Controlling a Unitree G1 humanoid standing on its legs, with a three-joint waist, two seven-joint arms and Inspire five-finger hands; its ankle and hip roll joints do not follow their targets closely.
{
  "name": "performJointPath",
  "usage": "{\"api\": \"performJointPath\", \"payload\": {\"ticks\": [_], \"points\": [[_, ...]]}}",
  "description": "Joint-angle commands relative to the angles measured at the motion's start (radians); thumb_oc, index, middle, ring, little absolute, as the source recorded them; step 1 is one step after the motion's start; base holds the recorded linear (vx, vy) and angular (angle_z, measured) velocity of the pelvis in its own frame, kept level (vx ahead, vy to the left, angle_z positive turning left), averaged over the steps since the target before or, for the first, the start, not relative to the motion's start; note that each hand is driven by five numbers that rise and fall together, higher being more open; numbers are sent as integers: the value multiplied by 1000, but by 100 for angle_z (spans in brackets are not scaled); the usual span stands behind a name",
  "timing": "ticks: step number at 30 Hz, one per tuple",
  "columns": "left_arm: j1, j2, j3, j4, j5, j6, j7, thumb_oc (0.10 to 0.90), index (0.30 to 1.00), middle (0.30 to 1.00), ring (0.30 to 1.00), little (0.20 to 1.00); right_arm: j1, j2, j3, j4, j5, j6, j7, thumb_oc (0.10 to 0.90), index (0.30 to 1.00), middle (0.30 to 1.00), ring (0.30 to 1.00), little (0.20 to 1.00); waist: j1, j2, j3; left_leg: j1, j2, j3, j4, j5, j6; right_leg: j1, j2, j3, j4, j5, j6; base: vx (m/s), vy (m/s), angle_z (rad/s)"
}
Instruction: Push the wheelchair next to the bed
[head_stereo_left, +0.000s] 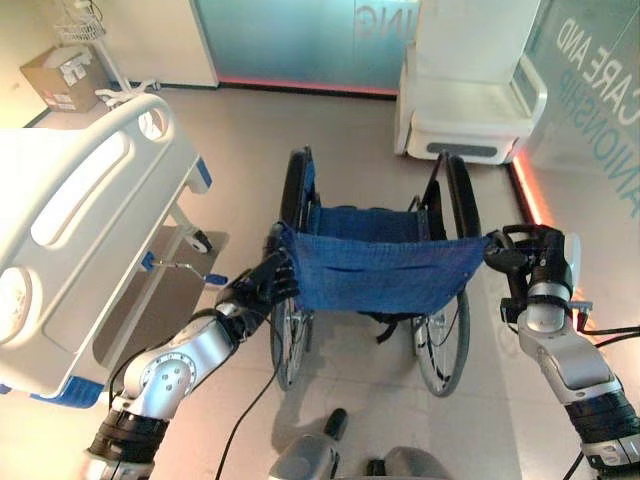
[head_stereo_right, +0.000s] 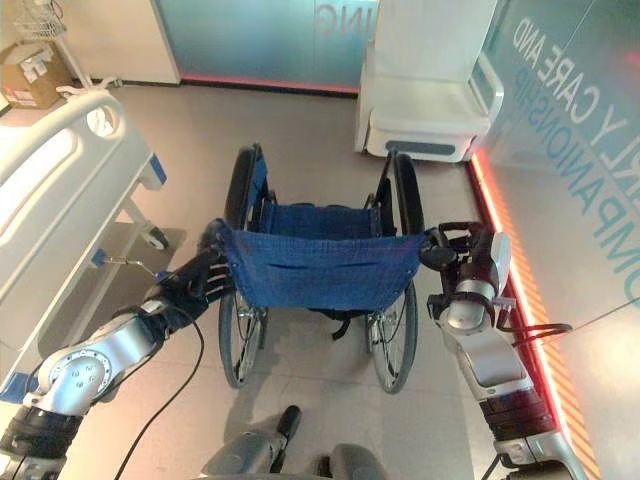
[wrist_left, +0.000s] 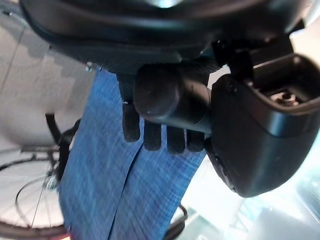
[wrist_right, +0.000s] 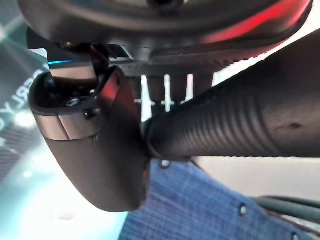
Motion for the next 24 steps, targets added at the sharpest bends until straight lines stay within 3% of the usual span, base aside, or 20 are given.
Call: {"api": "performJointPath", "payload": {"ticks": [1, 4, 8, 10, 11, 12, 13, 14, 15, 16, 17, 18, 19, 20, 22, 24], "points": [[-66, -79, -5, -59, -11, -94, -16, 400, 300, 300, 300, 300, -11, 123, 98, -48, 124, -108, 144, 400, 300, 300, 300, 300, -34, -45, 23, 132, -87, 158, 179, -179, 81, -140, -99, 19, -258, 350, 131, 416, -165, 106], [-77, -105, -27, -45, 8, -90, -22, 400, 300, 300, 300, 300, -49, 118, 84, -46, 104, -61, 159, 400, 300, 300, 300, 300, -64, -60, 28, 214, -79, 143, 222, -280, 89, -183, -130, 52, -361, 412, 148, 568, -218, 61], [-70, -122, -23, -38, 28, -90, -37, 400, 300, 300, 300, 300, -78, 116, 84, -23, 97, -50, 167, 400, 300, 300, 300, 300, -52, -68, 17, 226, -75, 123, 262, -305, 88, -146, -132, 34, -333, 381, 136, 424, -230, 52], [-50, -134, -12, -54, 33, -79, -41, 400, 300, 300, 300, 300, -101, 107, 90, -28, 125, -5, 144, 400, 300, 300, 300, 300, -45, -57, -23, 277, -36, 78, 298, -232, 55, -136, -99, 15, -248, 354, 106, 472, -234, 28], [-49, -134, -12, -55, 32, -78, -41, 400, 300, 300, 300, 300, -100, 107, 90, -29, 125, -5, 143, 400, 300, 300, 300, 300, -47, -55, -24, 279, -34, 76, 297, -232, 54, -136, -97, 12, -247, 351, 105, 418, -194, 53], [-36, -139, -2, -63, 10, -85, -17, 400, 300, 300, 300, 300, -101, 103, 94, -31, 122, 15, 159, 400, 300, 300, 300, 300, -51, -51, -54, 297, -11, 62, 348, -100, 12, -121, -90, -21, -228, 344, 74, 312, -129, 46], [-33, -142, 2, -64, 4, -82, -14, 400, 300, 300, 300, 300, -99, 101, 94, -31, 119, 18, 164, 400, 300, 300, 300, 300, -50, -42, -60, 297, 0, 67, 386, -64, 2, -106, -81, -32, -230, 334, 67, 390, -187, 51], [-26, -147, 12, -69, -11, -74, -7, 400, 300, 300, 300, 300, -97, 99, 92, -35, 107, 27, 177, 400, 300, 300, 300, 300, -47, -51, -73, 269, -11, 75, 468, 18, -21, -80, -91, -50, -239, 329, 53, 295, -154, 47], [-17, -156, 24, -76, -21, -63, 3, 400, 300, 300, 300, 300, -93, 94, 87, -43, 96, 41, 189, 400, 300, 300, 300, 300, -38, -57, -84, 220, -35, 94, 608, 78, -42, -40, -97, -66, -246, 309, 35, 236, -149, 43], [-16, -157, 25, -76, -21, -62, 3, 400, 300, 300, 300, 300, -93, 93, 87, -44, 97, 42, 188, 400, 300, 300, 300, 300, -36, -59, -84, 207, -40, 100, 630, 80, -43, -34, -98, -68, -246, 307, 33, 368, -180, 22], [-7, -163, 36, -79, -29, -45, 1, 400, 300, 300, 300, 300, -92, 85, 83, -53, 97, 56, 188, 400, 300, 300, 300, 300, -14, -59, -79, 105, -47, 142, 739, 68, -38, 24, -92, -84, -238, 284, 14, 392, -162, -5], [1, -161, 43, -77, -27, -42, -11, 400, 300, 300, 300, 300, -94, 77, 84, -68, 99, 69, 186, 400, 300, 300, 300, 300, 5, -67, -70, 18, -58, 163, 743, 43, -25, 65, -89, -84, -228, 270, 7, 419, -160, -15], [4, -160, 45, -76, -28, -42, -14, 400, 300, 300, 300, 300, -94, 76, 83, -71, 98, 71, 188, 400, 300, 300, 300, 300, 11, -65, -67, 6, -56, 166, 740, 32, -23, 72, -84, -81, -225, 265, 6, 405, -107, -26], [17, -147, 58, -75, -39, -52, -20, 400, 300, 300, 300, 300, -104, 72, 85, -81, 92, 78, 199, 400, 300, 300, 300, 300, 31, -59, -59, -25, -50, 171, 637, 11, -8, 106, -59, -65, -204, 231, 4, 357, -59, -23], [36, -125, 76, -74, -49, -68, -29, 400, 300, 300, 300, 300, -127, 81, 101, -79, 90, 82, 201, 400, 300, 300, 300, 300, 55, -42, -53, -41, -8, 188, 387, 36, 1, 147, -8, -43, -181, 179, -2, 412, -41, -29], [44, -118, 79, -73, -47, -78, -37, 400, 300, 300, 300, 300, -136, 90, 113, -69, 90, 74, 193, 400, 300, 300, 300, 300, 74, -34, -47, -52, 10, 196, 256, 71, -1, 179, 20, -31, -174, 152, -9, 388, 3, -45]]}}
